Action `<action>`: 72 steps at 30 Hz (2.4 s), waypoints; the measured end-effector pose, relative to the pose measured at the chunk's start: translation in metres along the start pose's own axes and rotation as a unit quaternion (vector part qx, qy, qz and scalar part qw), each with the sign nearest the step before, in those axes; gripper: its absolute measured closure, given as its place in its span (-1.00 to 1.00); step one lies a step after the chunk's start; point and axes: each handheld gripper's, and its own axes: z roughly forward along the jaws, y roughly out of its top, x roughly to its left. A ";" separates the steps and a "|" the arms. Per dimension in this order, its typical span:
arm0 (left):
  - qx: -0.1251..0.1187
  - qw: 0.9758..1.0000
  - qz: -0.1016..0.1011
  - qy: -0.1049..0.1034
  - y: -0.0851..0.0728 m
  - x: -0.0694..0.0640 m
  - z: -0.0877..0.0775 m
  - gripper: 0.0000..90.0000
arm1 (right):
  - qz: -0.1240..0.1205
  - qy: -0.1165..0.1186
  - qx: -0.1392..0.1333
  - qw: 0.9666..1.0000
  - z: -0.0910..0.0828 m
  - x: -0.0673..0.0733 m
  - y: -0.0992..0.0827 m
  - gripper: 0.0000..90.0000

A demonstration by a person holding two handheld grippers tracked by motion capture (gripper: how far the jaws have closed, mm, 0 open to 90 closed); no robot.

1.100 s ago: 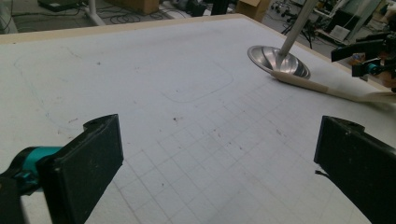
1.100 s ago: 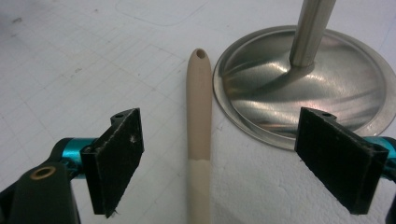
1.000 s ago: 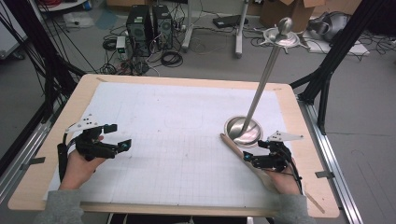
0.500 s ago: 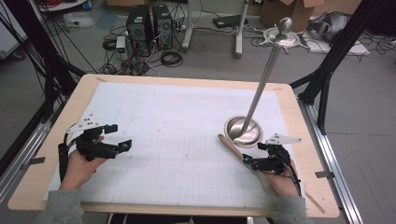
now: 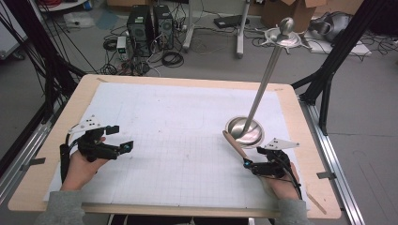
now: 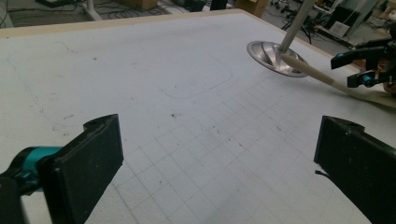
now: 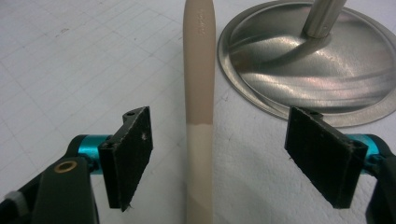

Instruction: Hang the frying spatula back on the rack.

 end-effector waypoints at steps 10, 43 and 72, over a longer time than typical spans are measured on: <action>0.000 1.000 0.001 -0.002 0.000 0.000 0.000 -0.96 | -0.008 -0.007 0.010 1.000 0.001 0.001 -0.010 -0.34; 0.005 1.000 0.000 0.000 -0.002 -0.001 0.001 -0.96 | -0.031 -0.020 0.021 0.999 0.000 0.009 -0.015 0.04; 0.006 1.000 -0.001 -0.001 -0.004 0.000 0.001 -0.96 | -0.038 0.000 0.037 0.999 0.002 0.011 -0.016 0.63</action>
